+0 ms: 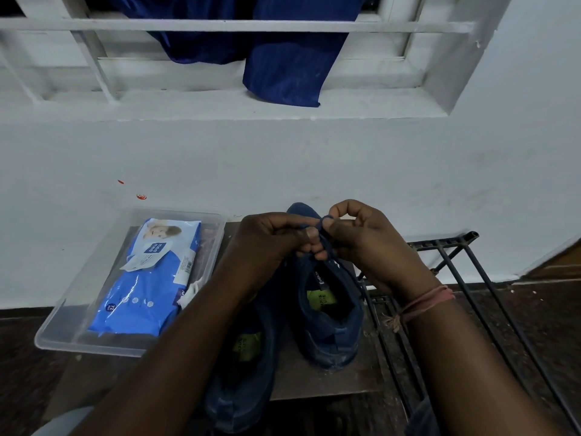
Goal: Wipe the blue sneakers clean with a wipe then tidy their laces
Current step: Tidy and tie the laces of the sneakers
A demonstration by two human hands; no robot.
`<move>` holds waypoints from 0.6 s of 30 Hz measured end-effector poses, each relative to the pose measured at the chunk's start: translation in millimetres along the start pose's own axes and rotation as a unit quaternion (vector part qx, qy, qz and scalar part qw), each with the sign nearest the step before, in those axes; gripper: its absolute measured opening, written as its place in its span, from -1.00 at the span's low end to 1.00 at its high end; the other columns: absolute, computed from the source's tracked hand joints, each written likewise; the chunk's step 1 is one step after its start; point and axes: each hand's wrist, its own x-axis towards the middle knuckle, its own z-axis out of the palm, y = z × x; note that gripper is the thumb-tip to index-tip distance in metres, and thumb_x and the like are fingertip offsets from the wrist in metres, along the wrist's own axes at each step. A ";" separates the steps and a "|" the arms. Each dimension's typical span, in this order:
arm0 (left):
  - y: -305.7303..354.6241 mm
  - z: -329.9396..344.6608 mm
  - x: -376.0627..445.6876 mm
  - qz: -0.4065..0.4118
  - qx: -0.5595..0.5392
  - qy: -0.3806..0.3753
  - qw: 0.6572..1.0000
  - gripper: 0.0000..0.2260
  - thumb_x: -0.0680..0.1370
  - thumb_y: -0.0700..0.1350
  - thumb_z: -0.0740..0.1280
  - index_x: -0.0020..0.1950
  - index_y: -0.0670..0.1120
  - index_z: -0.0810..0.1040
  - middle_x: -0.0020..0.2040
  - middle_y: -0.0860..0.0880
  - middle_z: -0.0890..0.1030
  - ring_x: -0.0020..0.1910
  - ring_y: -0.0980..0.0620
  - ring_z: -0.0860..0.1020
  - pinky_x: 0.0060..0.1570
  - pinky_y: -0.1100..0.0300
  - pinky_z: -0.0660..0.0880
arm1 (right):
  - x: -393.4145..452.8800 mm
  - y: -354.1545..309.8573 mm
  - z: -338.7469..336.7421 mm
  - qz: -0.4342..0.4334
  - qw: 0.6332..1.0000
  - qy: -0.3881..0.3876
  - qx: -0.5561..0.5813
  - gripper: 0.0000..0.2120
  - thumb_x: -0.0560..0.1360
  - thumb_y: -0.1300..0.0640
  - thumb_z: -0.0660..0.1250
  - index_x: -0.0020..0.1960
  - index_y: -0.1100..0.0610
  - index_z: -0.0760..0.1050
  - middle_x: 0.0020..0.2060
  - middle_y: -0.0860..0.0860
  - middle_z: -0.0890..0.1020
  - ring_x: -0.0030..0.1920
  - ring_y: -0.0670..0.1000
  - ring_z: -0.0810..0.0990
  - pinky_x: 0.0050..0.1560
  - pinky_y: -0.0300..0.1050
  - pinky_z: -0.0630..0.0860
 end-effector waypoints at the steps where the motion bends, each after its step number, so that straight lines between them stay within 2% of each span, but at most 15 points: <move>1: -0.2 -0.2 0.9 0.013 0.027 0.008 1.000 -0.86 0.51 -0.28 0.50 -0.03 -0.05 0.75 -0.20 -0.10 0.74 -0.24 0.09 0.66 -0.15 0.24 0.58 | 0.6 0.0 0.8 0.010 1.000 0.018 0.013 -0.98 0.62 0.35 0.27 0.02 0.28 0.45 -0.29 0.20 0.65 -0.27 0.16 0.68 -0.21 -0.03 0.64; 3: -1.2 -0.6 2.2 0.047 0.120 0.027 0.991 -0.85 0.47 -0.23 0.55 -0.03 -0.01 0.75 -0.24 0.00 0.73 -0.29 0.18 0.63 -0.20 0.32 0.54 | 2.1 2.4 0.3 0.018 0.999 0.041 0.014 -0.97 0.60 0.36 0.31 0.02 0.32 0.48 -0.30 0.23 0.63 -0.30 0.15 0.67 -0.25 -0.05 0.63; 5: -3.3 -0.3 2.8 0.085 0.196 0.038 0.976 -0.84 0.44 -0.19 0.58 -0.03 0.02 0.75 -0.22 0.06 0.72 -0.26 0.21 0.64 -0.18 0.34 0.54 | 3.5 5.4 -1.1 0.011 0.998 0.065 -0.009 -0.90 0.55 0.36 0.38 0.03 0.35 0.49 -0.27 0.27 0.61 -0.34 0.17 0.66 -0.31 -0.06 0.63; 7: -4.9 0.8 1.6 0.108 0.204 0.040 0.972 -0.84 0.45 -0.19 0.57 -0.03 0.03 0.76 -0.20 0.11 0.73 -0.21 0.23 0.67 -0.16 0.36 0.55 | 3.6 6.4 -2.0 -0.009 0.994 0.084 -0.062 -0.86 0.51 0.37 0.42 0.03 0.37 0.51 -0.23 0.27 0.61 -0.32 0.19 0.67 -0.28 -0.04 0.66; 9: -5.9 2.3 0.6 0.129 0.213 0.058 0.967 -0.85 0.46 -0.16 0.56 -0.02 0.07 0.77 -0.17 0.15 0.73 -0.15 0.24 0.67 -0.13 0.37 0.54 | 3.0 5.6 -1.4 -0.026 0.992 0.064 -0.101 -0.93 0.51 0.41 0.40 -0.01 0.34 0.59 -0.23 0.26 0.68 -0.28 0.16 0.70 -0.21 -0.03 0.68; 11: -6.3 2.9 1.8 0.156 0.246 0.083 0.953 -0.85 0.45 -0.12 0.56 -0.04 0.11 0.77 -0.13 0.17 0.72 -0.07 0.24 0.65 -0.08 0.39 0.52 | 2.3 5.5 -1.5 -0.026 0.992 0.041 -0.114 -0.90 0.51 0.42 0.36 -0.01 0.32 0.61 -0.23 0.29 0.69 -0.26 0.14 0.69 -0.14 0.02 0.67; 14: -5.9 2.8 2.5 0.110 0.205 0.091 0.968 -0.90 0.47 -0.12 0.56 -0.06 0.06 0.77 -0.16 0.14 0.73 -0.12 0.22 0.67 -0.10 0.35 0.56 | 2.6 3.3 -2.8 -0.009 0.996 0.020 -0.083 -0.80 0.49 0.34 0.32 0.11 0.26 0.49 -0.19 0.31 0.69 -0.26 0.19 0.65 -0.11 0.09 0.62; 16: -5.8 1.6 2.5 0.061 0.162 0.076 0.982 -0.96 0.51 -0.08 0.53 -0.08 0.06 0.76 -0.23 0.06 0.73 -0.20 0.10 0.69 -0.10 0.16 0.62 | 3.1 2.8 -5.3 -0.015 0.996 -0.017 -0.081 -0.73 0.43 0.29 0.31 0.13 0.22 0.43 -0.15 0.29 0.69 -0.21 0.16 0.62 -0.12 0.06 0.57; 18: -4.9 0.8 2.0 0.034 0.131 0.072 0.988 -0.95 0.54 -0.07 0.50 -0.09 0.05 0.76 -0.25 -0.04 0.72 -0.23 0.03 0.68 -0.11 0.07 0.63 | 1.0 3.3 -5.9 -0.035 0.990 -0.072 -0.116 -0.71 0.41 0.32 0.33 0.11 0.18 0.44 -0.10 0.19 0.69 -0.13 0.10 0.64 -0.09 -0.01 0.54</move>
